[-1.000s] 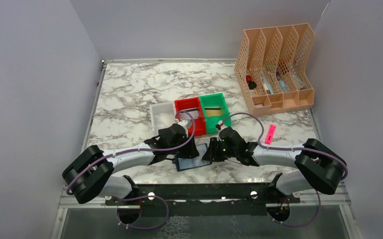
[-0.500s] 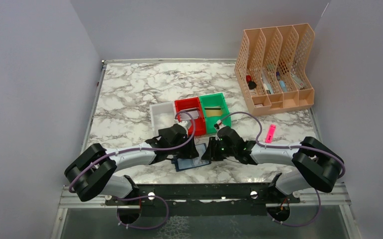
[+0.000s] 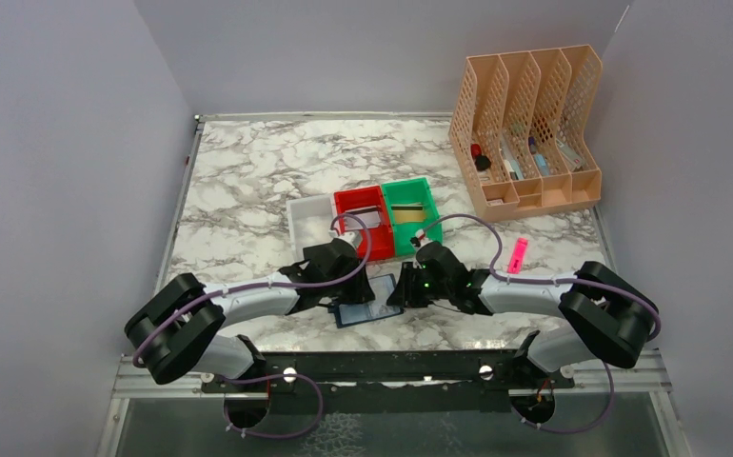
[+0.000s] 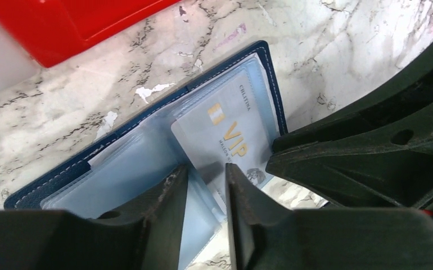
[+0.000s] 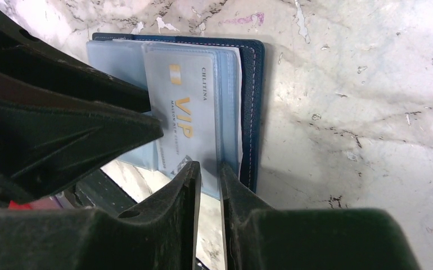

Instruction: Take the credit cards out of the card holder

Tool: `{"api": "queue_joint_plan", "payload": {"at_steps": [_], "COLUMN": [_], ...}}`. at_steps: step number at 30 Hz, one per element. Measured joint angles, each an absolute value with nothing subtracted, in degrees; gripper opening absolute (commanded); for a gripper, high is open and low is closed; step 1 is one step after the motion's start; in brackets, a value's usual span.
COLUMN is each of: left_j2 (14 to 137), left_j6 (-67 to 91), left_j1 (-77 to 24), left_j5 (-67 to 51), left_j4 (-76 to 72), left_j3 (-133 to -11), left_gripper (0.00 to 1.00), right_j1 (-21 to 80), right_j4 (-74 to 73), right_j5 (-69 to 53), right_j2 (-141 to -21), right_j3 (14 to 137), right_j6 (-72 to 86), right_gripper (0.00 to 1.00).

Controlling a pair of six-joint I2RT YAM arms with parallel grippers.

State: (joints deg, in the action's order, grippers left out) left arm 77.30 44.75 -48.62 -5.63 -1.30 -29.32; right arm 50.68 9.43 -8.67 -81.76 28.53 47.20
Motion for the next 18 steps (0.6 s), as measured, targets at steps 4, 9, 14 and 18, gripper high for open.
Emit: {"api": "queue_joint_plan", "payload": {"at_steps": [4, 9, 14, 18], "left_j2": [77.60, 77.62, 77.52, 76.97], "left_j6": [44.97, 45.39, 45.87, 46.72], "left_j1": [-48.62, -48.62, -48.62, -48.62], "left_j5": [-4.40, -3.66, -3.42, -3.33], "left_j4": [-0.49, -0.10, -1.23, -4.99], "left_j3": [-29.45, -29.45, -28.62, -26.52], "left_gripper": [0.24, 0.12, 0.00, 0.00], "right_j1": [50.68, 50.68, 50.68, 50.68], "right_j4": [9.41, 9.30, 9.15, 7.29], "right_j5": [-8.71, -8.73, -9.47, -10.41], "right_j2": [-81.76, -81.76, -81.76, -81.60], "right_j3": [28.53, 28.53, 28.58, 29.19], "right_j6": [47.13, 47.11, 46.78, 46.00], "right_gripper": [0.21, 0.20, 0.19, 0.19]}}
